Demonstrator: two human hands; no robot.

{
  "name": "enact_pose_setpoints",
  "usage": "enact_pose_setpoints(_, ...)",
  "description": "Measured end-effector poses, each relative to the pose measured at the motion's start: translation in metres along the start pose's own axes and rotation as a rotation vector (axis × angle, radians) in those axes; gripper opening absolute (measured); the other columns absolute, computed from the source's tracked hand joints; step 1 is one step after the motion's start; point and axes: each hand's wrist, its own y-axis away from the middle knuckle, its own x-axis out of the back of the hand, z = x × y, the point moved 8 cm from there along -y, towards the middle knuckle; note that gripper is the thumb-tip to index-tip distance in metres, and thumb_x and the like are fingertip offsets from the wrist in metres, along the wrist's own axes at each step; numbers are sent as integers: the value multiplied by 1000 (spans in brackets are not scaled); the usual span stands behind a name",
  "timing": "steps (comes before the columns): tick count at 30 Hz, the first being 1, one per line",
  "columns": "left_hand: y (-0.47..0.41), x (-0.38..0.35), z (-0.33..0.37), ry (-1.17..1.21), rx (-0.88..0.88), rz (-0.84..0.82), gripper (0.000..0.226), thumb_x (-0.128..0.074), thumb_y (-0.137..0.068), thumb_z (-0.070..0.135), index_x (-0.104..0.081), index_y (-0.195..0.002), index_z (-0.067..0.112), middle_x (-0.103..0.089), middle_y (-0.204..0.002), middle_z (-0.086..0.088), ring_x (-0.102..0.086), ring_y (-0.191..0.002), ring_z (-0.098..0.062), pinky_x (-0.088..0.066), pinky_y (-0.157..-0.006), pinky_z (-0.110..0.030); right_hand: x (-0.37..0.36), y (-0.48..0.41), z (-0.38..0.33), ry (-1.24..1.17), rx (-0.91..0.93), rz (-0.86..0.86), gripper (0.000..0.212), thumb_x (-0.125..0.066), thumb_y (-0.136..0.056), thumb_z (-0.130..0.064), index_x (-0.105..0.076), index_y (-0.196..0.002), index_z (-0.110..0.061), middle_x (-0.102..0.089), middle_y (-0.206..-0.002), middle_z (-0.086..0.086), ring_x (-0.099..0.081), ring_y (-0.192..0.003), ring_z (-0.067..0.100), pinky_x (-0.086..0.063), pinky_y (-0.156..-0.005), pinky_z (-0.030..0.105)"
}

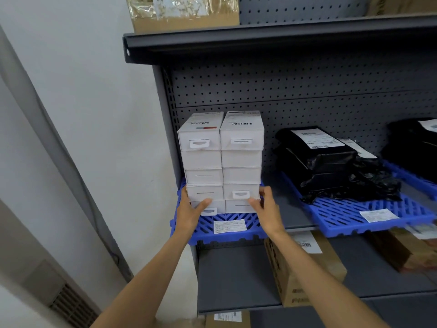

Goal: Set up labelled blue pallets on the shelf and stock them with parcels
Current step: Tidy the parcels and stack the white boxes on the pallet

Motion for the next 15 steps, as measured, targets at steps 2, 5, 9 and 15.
enact_pose_setpoints(2,-1,1,2,-21,-10,-1,71,-73,-86,21,-34,-144,16,-50,-124,8,-47,-113,-9,-41,-95,-24,0,-2,3,-20,16,-17,51,-65,-92,-18,-43,-137,-22,-61,-122,-10,-59,-109,10,-48,-90,28)
enact_pose_setpoints(5,0,2,1,-38,-18,25,69,-75,-85,23,-37,-143,18,-52,-121,10,-50,-111,-10,-43,-94,-25,4,-9,10,10,11,6,55,-71,-86,-23,-51,-138,-26,-66,-122,-7,-62,-109,10,-51,-97,36)
enact_pose_setpoints(9,0,3,-3,-44,-26,57,68,-76,-83,26,-41,-140,18,-57,-119,8,-55,-110,-15,-48,-96,-31,8,-15,14,22,5,20,49,-75,-82,-27,-60,-128,-27,-70,-113,-7,-65,-103,10,-53,-95,41)
enact_pose_setpoints(15,6,0,2,-26,-55,129,67,-80,-79,26,-44,-135,18,-58,-114,10,-57,-103,-14,-50,-89,-28,8,-29,17,-40,26,-4,42,-75,-83,-19,-63,-122,-23,-71,-111,-7,-66,-103,10,-53,-96,43)
